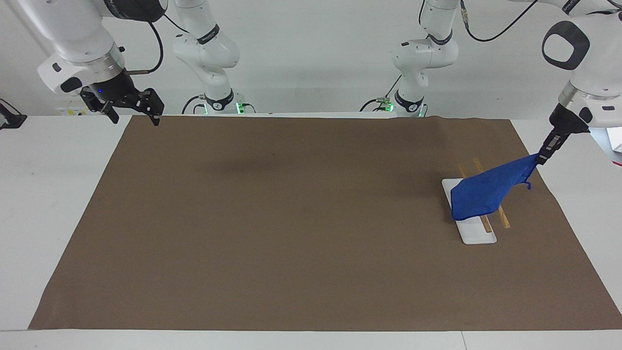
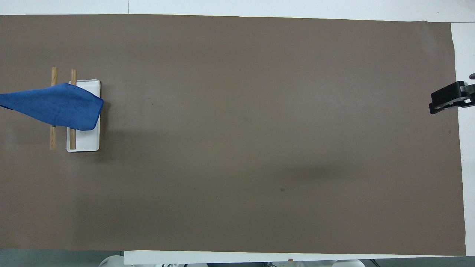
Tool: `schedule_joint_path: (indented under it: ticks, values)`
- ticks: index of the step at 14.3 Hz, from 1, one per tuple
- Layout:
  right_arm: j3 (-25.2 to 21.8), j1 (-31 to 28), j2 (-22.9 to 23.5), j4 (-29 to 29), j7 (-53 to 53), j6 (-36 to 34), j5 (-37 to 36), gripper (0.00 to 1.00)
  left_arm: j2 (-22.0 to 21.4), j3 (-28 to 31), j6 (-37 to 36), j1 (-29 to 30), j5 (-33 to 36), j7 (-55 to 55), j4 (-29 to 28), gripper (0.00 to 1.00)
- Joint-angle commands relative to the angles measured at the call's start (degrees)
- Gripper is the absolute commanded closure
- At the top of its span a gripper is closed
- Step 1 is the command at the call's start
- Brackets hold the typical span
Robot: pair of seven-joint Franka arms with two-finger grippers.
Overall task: Right arm passes towel to left arm to hang
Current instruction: 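Drape the towel over the white rack and release with the left gripper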
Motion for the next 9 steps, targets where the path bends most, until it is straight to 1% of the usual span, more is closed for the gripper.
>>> schedule_joint_path:
  ticks: [1,4,5,7,9]
  values:
    - [0.49,-0.89,-1.83,-2.54,-1.64,-0.58,-0.29,0.0,-3.5,-0.62,5.37,1.65,0.57,2.16,-6.51,1.0]
    - [0.58,-0.19,-2.62,-4.38,-1.99,-0.33,-0.2,0.0,-2.79,-0.62,6.6,1.83,0.66,4.35,-7.12,1.0]
    - [0.75,-0.1,-2.71,-4.47,-2.6,-0.32,-0.2,0.0,-2.36,-0.62,8.52,2.35,0.57,4.7,-7.99,1.0]
    - [0.76,-0.1,-2.89,-4.47,-2.78,-0.32,-0.02,0.0,-2.18,-0.62,11.17,4.54,0.66,7.85,-9.84,1.0]
    - [0.67,-0.36,-2.8,-4.12,-5.06,-0.24,-0.11,0.0,-1.48,-0.62,12.14,6.74,0.66,10.33,-9.85,0.99]
